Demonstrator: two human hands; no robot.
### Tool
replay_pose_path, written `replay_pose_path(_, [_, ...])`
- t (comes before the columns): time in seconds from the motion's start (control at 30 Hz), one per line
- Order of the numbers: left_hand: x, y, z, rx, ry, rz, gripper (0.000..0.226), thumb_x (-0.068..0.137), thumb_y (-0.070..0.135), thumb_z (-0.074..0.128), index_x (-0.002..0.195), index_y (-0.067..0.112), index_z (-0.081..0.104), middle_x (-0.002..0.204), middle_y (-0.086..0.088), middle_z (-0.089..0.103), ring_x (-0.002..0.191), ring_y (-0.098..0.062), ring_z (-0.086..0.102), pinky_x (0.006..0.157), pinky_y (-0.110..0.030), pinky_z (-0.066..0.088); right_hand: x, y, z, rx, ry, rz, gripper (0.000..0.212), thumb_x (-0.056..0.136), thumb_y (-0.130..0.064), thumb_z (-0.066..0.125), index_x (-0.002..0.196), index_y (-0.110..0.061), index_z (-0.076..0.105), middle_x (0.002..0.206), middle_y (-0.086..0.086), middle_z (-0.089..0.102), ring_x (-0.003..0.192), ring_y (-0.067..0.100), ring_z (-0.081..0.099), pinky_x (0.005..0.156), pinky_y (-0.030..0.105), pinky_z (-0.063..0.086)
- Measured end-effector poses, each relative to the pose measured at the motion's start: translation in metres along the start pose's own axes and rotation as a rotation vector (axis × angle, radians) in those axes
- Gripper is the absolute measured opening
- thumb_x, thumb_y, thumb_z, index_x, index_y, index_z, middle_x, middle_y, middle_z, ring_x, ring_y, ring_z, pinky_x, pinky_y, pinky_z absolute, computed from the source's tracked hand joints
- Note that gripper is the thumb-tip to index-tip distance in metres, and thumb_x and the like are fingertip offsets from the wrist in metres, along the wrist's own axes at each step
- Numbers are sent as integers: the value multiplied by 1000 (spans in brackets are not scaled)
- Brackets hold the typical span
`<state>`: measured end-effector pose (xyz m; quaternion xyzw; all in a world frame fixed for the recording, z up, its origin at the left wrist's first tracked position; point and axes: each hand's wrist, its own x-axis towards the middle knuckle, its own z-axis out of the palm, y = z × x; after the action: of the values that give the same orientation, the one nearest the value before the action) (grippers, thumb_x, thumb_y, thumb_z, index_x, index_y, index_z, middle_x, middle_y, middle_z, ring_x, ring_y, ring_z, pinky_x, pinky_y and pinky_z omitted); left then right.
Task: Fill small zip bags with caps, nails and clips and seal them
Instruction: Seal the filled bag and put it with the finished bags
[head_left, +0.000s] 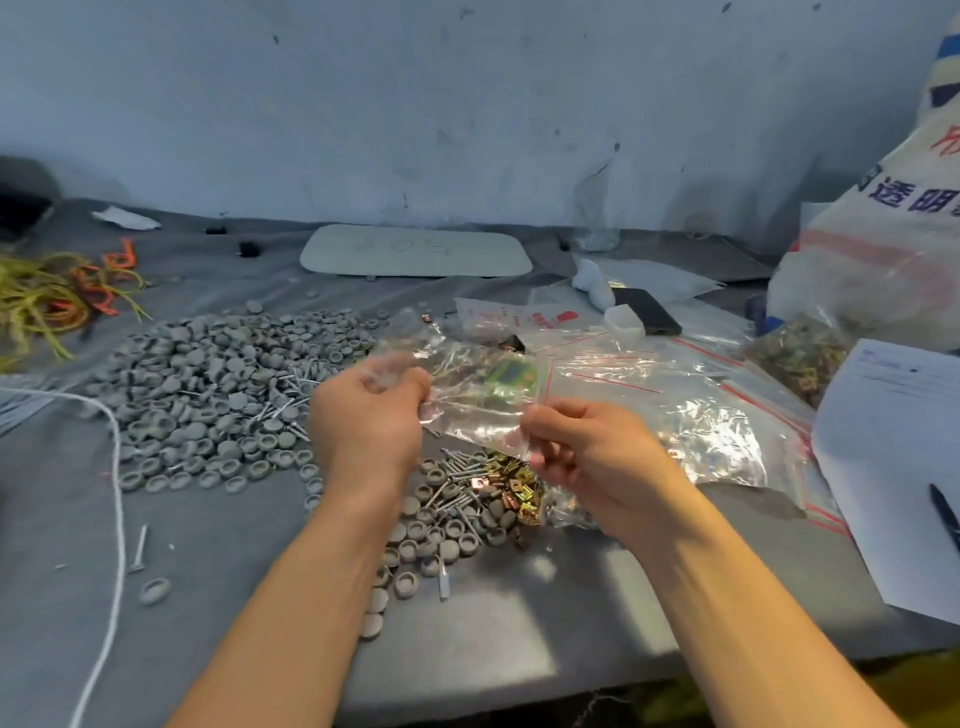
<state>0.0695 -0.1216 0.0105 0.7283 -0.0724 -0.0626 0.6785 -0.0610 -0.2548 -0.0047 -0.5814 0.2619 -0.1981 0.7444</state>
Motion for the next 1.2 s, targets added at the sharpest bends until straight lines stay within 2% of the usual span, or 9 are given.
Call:
replay_pose_path(0.1, [-10, 1, -15, 415, 171, 349, 66, 82, 27, 83, 140, 25, 52, 128, 3, 63, 115, -11, 60, 96, -24, 44, 6, 5, 23, -179, 160, -134, 19, 88, -8, 78, 70, -5, 77, 69, 14, 71, 52, 16, 60, 47, 21, 43])
replay_pose_path(0.17, [-21, 3, -17, 465, 104, 517, 42, 86, 35, 77, 124, 28, 62, 116, 11, 63, 106, -11, 59, 95, -30, 47, 9, 9, 38, -300, 227, -224, 17, 84, -13, 84, 70, -8, 77, 68, 11, 75, 53, 19, 61, 52, 27, 49])
replay_pose_path(0.23, [-25, 2, -16, 488, -53, 462, 12, 92, 44, 68, 95, 33, 74, 90, 17, 69, 84, -7, 64, 80, -35, 55, 12, 10, 56, -368, 209, -294, 17, 84, -17, 84, 69, -13, 78, 64, 7, 74, 52, 18, 62, 54, 32, 51])
replay_pose_path(0.43, [-2, -3, -42, 419, -87, 297, 23, 95, 43, 61, 80, 40, 78, 57, 21, 64, 65, 8, 61, 52, -11, 40, 17, 13, 105, -493, -9, -427, 30, 83, 2, 64, 88, -20, 83, 76, 0, 79, 74, 23, 76, 70, 48, 63])
replay_pose_path(0.63, [20, -9, -82, 483, -163, 222, 28, 92, 30, 64, 66, 40, 70, 63, 25, 68, 64, 7, 64, 49, -10, 41, 21, 23, 137, -598, -110, -406, 41, 79, 8, 57, 92, -21, 84, 81, -8, 79, 80, 9, 76, 78, 36, 62])
replay_pose_path(0.8, [34, -17, -100, 613, -229, 163, 30, 93, 10, 59, 75, 26, 77, 71, 3, 74, 79, -24, 72, 70, -34, 54, 18, 27, 150, -679, -31, -328, 20, 88, -13, 73, 87, -31, 83, 71, -17, 75, 69, 0, 71, 69, 21, 55])
replay_pose_path(0.9, [37, -20, -112, 443, -225, 94, 34, 93, 10, 67, 69, 32, 78, 63, 3, 74, 63, -12, 72, 68, -36, 62, 16, 24, 159, -673, -4, -329, 9, 85, -23, 77, 81, -29, 83, 65, -15, 74, 64, 2, 69, 61, 17, 53])
replay_pose_path(1.0, [40, -21, -119, 497, -193, 127, 36, 90, 18, 74, 57, 33, 74, 54, 8, 69, 42, -2, 58, 49, -21, 49, 12, 23, 168, -672, 4, -332, 13, 85, -33, 78, 74, -27, 81, 61, -14, 72, 58, 1, 66, 54, 13, 47])
replay_pose_path(1.2, [35, -12, -124, 646, -135, 204, 21, 79, 28, 79, 59, 29, 76, 50, 11, 66, 51, -6, 64, 56, -27, 53, 14, 21, 180, -692, 21, -323, 20, 83, -41, 78, 70, -25, 79, 62, -10, 71, 58, 6, 65, 58, 28, 54])
